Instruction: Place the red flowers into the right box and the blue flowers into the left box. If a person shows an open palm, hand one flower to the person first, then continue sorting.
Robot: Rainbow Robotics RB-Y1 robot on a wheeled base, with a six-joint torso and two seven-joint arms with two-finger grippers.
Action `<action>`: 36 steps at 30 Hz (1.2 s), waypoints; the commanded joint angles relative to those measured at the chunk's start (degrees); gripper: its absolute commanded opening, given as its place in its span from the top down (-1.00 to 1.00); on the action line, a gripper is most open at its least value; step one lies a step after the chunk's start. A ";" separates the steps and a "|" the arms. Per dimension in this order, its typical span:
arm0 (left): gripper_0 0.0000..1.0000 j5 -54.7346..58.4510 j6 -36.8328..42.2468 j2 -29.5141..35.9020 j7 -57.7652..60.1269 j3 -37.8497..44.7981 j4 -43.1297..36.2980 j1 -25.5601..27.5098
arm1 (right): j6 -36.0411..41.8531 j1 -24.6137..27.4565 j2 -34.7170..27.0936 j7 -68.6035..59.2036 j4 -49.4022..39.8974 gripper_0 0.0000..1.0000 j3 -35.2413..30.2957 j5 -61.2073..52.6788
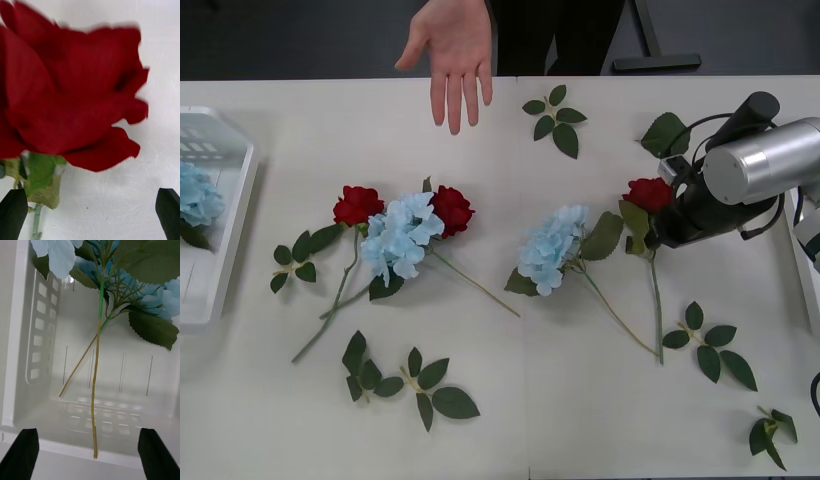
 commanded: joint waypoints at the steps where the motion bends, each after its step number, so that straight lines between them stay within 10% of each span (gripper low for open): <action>1: -1.00 -0.35 -0.74 3.17 -3.19 -0.44 -0.06 1.73 | -0.67 2.10 1.40 -6.24 -1.09 -0.99 0.17 2.16; 36: -1.00 -0.26 -0.74 3.17 -4.59 -0.62 -0.06 1.73 | 2.32 0.43 7.91 -12.13 -2.50 -0.98 -8.26 1.28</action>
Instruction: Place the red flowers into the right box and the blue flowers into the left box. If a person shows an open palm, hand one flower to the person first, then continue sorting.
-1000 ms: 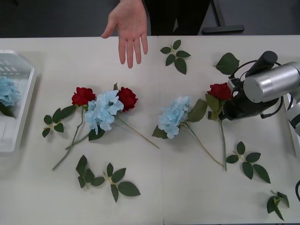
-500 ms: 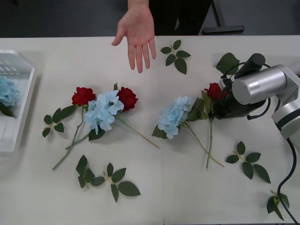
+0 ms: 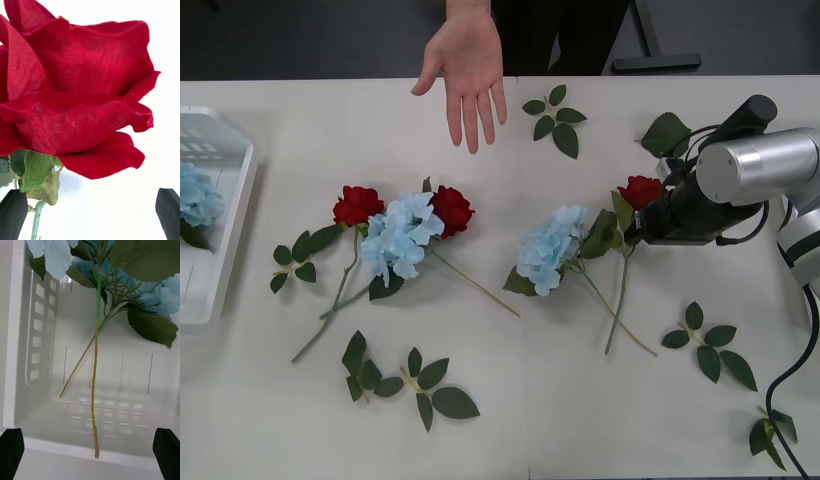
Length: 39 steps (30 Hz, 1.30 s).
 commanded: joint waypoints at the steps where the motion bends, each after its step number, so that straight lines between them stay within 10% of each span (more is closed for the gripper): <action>1: -1.00 -0.30 -0.73 3.17 -3.08 -0.56 -0.07 1.69 | -0.31 -1.60 2.29 -1.65 -2.10 -0.98 -0.46 0.11; 30: -1.00 -0.30 -0.73 3.17 -3.08 -0.56 -0.07 1.69 | -7.60 -1.60 5.81 -1.92 0.62 -0.96 0.86 4.50; 39: -1.00 -0.30 -0.73 3.17 -3.08 -0.56 -0.07 1.69 | -8.04 -1.60 5.81 -1.83 1.42 0.04 1.48 6.26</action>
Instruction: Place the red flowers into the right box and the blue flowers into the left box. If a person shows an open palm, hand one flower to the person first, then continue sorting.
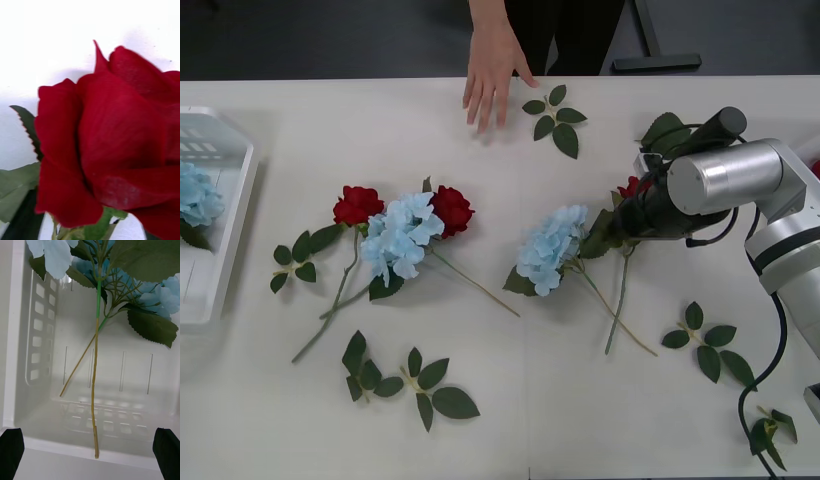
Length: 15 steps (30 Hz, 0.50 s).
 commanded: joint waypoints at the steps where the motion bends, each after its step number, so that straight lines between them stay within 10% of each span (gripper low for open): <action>1: -1.00 -0.29 -0.73 3.17 -3.08 -0.55 -0.08 1.69 | -1.07 -1.60 1.33 -1.91 0.00 0.26 0.90 1.29; 6: -1.00 -0.29 -0.73 3.17 -3.08 -0.55 -0.08 1.69 | -1.16 -1.60 1.33 -2.18 0.00 0.97 1.25 2.43; 15: -1.00 -0.29 -0.73 3.17 -3.08 -0.55 -0.08 1.69 | -1.51 -1.60 1.24 -2.26 0.00 1.00 1.34 3.48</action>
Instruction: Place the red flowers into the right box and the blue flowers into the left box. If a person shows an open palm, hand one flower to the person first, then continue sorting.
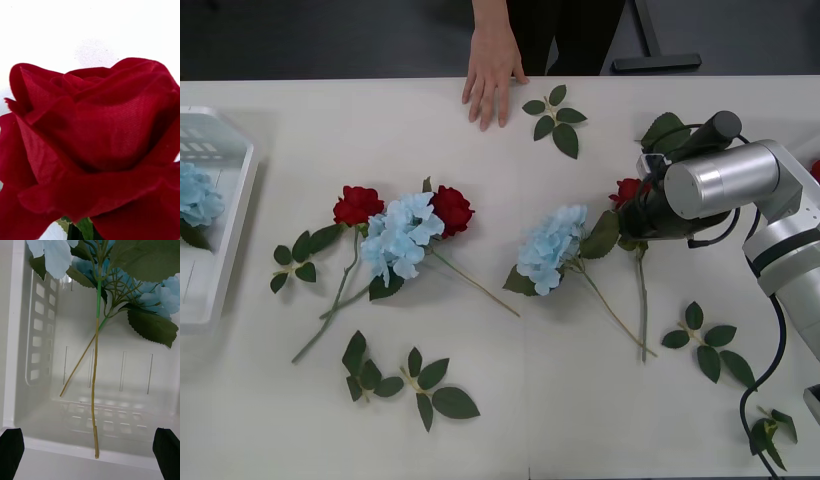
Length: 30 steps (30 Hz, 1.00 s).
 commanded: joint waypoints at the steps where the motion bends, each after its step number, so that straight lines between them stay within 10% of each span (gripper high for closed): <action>1: -1.00 -0.29 -0.73 3.17 -3.08 -0.55 -0.08 1.69 | -0.72 -1.60 1.24 -2.18 -0.45 1.00 0.54 0.59; 15: -1.00 -0.29 -0.73 3.17 -3.08 -0.55 -0.08 1.69 | -1.69 -7.67 -2.63 10.83 -5.02 1.00 -14.05 -16.82; 30: -1.00 -0.29 -0.73 3.17 -3.08 -0.55 -0.08 1.69 | -29.90 -20.23 -6.15 37.46 -5.29 1.00 -14.75 -53.91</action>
